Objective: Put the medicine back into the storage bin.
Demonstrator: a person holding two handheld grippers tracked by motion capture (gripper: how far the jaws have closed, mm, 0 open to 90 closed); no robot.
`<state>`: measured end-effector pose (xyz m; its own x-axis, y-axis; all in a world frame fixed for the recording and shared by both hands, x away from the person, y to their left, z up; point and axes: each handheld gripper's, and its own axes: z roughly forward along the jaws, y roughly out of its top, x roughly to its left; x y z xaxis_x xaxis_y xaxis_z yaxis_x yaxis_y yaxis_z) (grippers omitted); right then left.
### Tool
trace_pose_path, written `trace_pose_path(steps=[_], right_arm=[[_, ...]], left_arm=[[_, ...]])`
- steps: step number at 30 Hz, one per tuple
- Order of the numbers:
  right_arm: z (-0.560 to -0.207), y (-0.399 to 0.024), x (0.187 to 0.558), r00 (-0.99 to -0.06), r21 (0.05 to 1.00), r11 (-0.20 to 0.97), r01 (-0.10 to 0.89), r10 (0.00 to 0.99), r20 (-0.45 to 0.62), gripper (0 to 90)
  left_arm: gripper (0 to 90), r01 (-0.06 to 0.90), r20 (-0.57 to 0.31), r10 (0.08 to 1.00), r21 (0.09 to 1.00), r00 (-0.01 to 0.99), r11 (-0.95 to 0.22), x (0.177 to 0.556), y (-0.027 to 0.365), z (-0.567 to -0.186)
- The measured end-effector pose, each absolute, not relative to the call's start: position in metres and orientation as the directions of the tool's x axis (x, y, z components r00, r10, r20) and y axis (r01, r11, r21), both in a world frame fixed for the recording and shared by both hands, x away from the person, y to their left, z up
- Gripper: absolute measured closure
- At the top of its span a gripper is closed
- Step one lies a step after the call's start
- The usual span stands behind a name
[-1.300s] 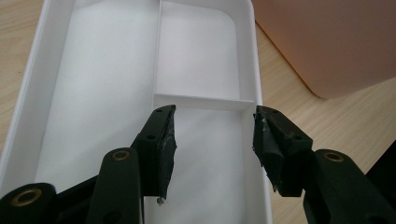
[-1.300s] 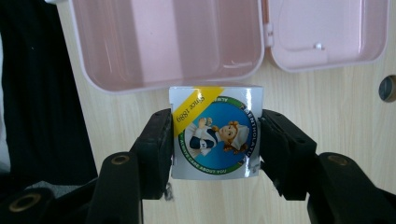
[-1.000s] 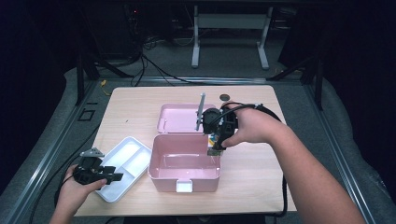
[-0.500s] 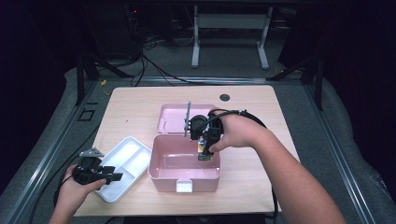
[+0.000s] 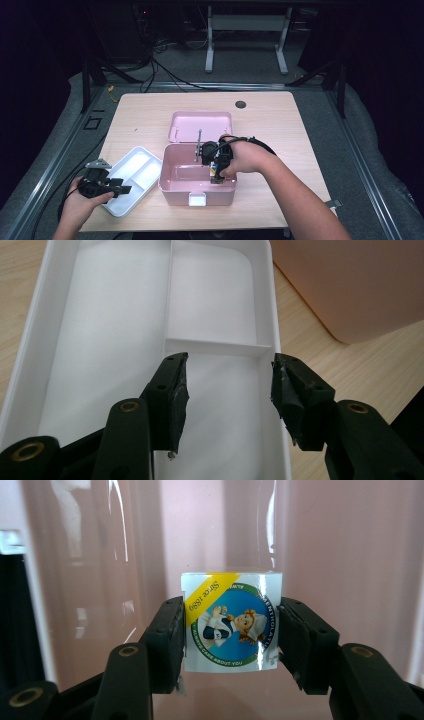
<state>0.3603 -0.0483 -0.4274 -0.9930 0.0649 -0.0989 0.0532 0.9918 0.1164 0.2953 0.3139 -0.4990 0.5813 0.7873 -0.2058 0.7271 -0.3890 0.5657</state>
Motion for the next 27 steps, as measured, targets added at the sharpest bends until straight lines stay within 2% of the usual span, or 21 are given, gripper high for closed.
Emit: trace_pose_path(steps=[9,17,25,27], right_arm=[[-0.447,-0.045,0.367,-0.991,0.083,0.994,0.066,0.076,-0.11,46.7],[-0.451,-0.045,0.368,-0.99,0.083,0.993,0.08,0.089,-0.108,46.6],[-0.452,-0.046,0.365,-0.992,0.104,0.992,0.075,0.085,-0.095,43.8],[-0.444,-0.048,0.364,-0.991,0.136,0.987,0.086,0.099,-0.09,44.2]], left_arm=[[48.7,0.727,-0.207,0.788,0.566,0.581,-0.388,0.295,0.314,-0.499],[48.7,0.727,-0.205,0.789,0.567,0.579,-0.387,0.295,0.315,-0.499],[48.7,0.726,-0.204,0.786,0.566,0.584,-0.391,0.295,0.314,-0.499],[48.7,0.725,-0.203,0.786,0.566,0.584,-0.393,0.295,0.314,-0.499]])
